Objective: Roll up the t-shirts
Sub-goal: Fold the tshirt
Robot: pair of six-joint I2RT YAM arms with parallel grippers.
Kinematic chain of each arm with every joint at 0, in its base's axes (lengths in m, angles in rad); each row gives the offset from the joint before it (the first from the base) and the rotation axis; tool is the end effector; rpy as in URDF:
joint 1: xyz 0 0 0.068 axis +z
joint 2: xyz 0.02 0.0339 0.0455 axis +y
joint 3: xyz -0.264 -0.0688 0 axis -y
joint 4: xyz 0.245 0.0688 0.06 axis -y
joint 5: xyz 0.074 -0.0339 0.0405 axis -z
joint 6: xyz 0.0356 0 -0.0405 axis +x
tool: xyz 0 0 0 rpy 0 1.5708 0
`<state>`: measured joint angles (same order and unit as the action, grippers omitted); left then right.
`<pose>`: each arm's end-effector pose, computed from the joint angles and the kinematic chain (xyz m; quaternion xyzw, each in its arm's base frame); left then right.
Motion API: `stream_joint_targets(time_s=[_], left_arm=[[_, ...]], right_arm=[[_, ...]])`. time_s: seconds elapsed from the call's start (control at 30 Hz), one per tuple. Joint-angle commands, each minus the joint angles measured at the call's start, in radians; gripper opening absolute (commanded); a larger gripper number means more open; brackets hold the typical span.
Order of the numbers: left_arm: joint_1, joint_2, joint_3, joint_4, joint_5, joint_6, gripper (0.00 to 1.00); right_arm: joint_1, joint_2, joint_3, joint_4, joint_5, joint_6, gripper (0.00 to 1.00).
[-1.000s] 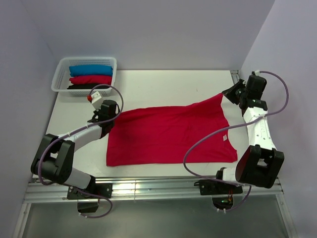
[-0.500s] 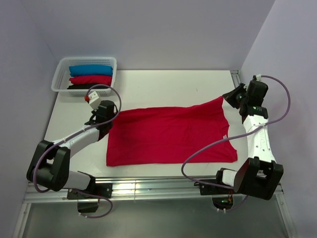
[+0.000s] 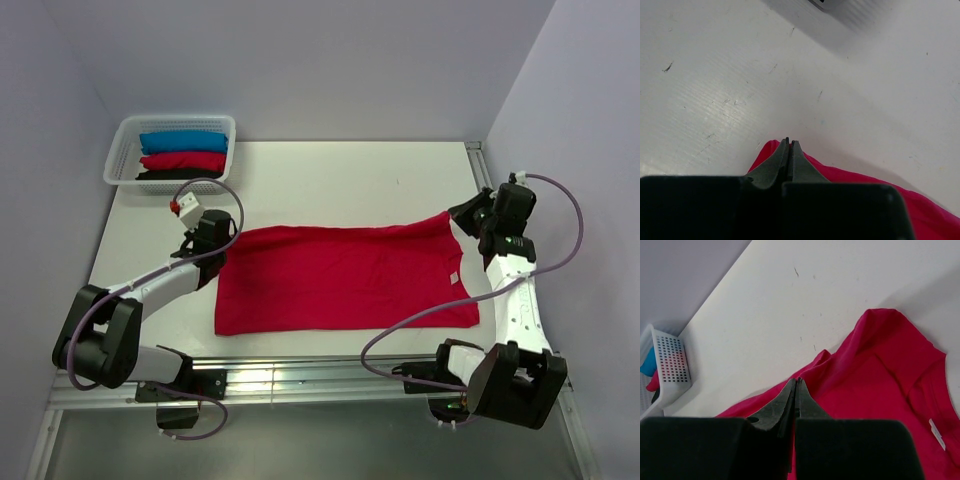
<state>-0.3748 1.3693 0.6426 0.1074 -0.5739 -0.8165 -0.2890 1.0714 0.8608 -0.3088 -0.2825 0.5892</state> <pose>0.2627 -0.0826 0.1939 -0.3132 0.8035 -0.0382 0.5048 0.2325 -0.0588 0.2990 0.3001 0.8052 0.1947 0.4730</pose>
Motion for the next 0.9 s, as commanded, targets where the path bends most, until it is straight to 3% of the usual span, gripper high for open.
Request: stream_joint_targets(time_s=[0.0,0.87], left_arm=[[-0.001,-0.013,0.012,0.017,-0.009,-0.013,0.00],[0.014,0.007,0.052,0.012,-0.024,0.005,0.00]], right_arm=[[-0.009,-0.042,0.000,0.040,0.035,0.006,0.00],[-0.009,-0.180,-0.062,0.005,0.065,0.017,0.00]])
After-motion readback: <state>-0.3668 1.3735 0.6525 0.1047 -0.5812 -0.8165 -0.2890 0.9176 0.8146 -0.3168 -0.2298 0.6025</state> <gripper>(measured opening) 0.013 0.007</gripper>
